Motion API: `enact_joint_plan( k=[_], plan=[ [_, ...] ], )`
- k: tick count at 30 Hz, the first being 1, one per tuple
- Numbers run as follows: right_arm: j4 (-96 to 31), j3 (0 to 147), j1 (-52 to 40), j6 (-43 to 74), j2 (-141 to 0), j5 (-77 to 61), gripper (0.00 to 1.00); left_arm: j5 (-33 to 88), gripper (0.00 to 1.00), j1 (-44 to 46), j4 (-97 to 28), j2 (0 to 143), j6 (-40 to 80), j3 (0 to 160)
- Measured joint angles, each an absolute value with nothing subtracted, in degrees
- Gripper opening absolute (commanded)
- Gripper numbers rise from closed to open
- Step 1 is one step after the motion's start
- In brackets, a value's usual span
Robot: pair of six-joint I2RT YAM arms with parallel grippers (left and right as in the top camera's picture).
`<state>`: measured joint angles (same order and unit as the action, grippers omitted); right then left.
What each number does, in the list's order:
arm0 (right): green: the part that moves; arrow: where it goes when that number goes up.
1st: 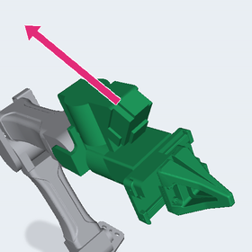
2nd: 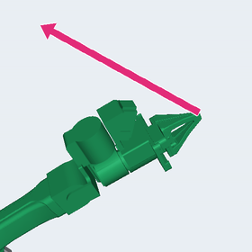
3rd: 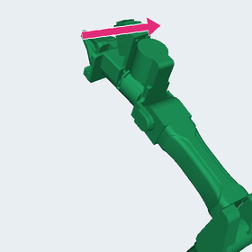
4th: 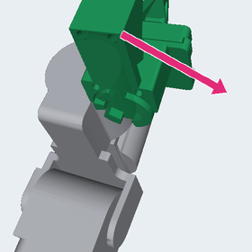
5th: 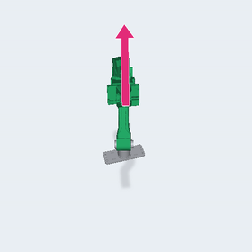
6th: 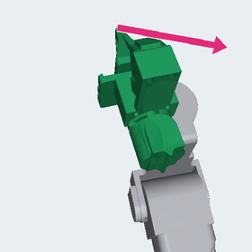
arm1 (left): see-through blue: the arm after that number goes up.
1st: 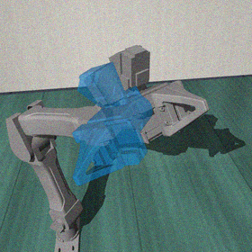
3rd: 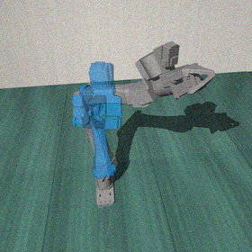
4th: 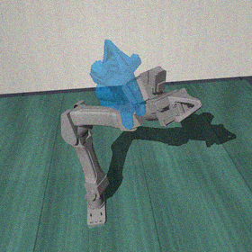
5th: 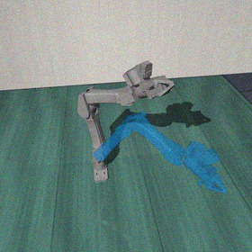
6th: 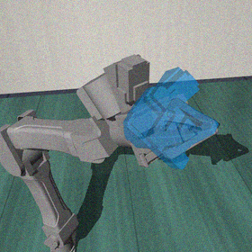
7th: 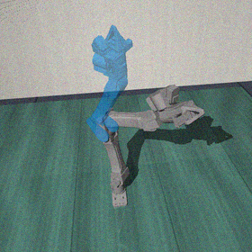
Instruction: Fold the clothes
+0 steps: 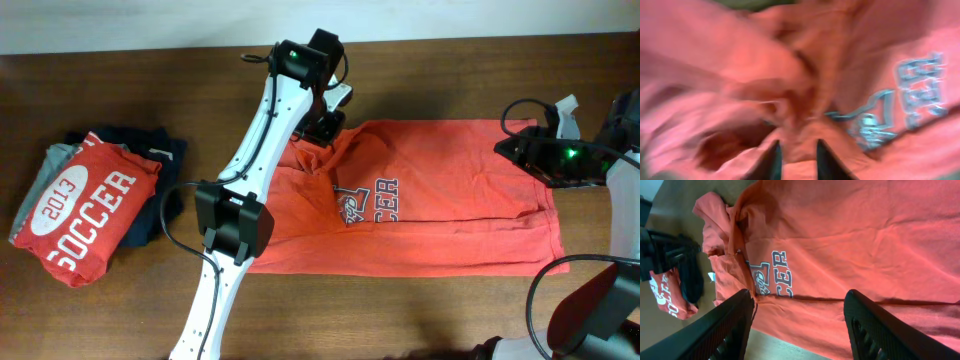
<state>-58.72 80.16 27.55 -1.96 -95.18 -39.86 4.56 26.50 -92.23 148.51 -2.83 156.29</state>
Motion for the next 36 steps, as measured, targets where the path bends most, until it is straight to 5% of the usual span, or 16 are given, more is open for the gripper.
enact_joint_plan(
  k=[3,17,22,25,31,36],
  plan=[
    [-58.8,80.2,27.6,-2.0,-95.2,-39.9,0.61,-0.2,0.39,26.0,-93.3,148.5,-0.9,156.3],
    [-59.4,80.2,27.6,-2.0,-95.2,-39.9,0.61,11.7,0.35,22.2,-90.2,150.1,7.6,150.1],
    [-59.4,80.2,27.6,-2.0,-95.2,-39.9,0.61,14.9,0.59,23.5,-90.8,151.9,9.6,147.9],
    [-59.4,80.2,27.6,-2.0,-95.2,-39.9,0.61,15.7,0.62,24.0,-91.3,151.9,11.5,147.8],
    [-59.9,80.2,27.6,-2.0,-95.2,-39.9,0.61,15.6,0.61,24.0,-91.2,151.9,15.4,147.9],
    [-59.9,80.2,27.6,-2.0,-95.2,-39.9,0.61,15.4,0.34,24.0,-91.5,151.9,22.2,147.8]
  ],
)
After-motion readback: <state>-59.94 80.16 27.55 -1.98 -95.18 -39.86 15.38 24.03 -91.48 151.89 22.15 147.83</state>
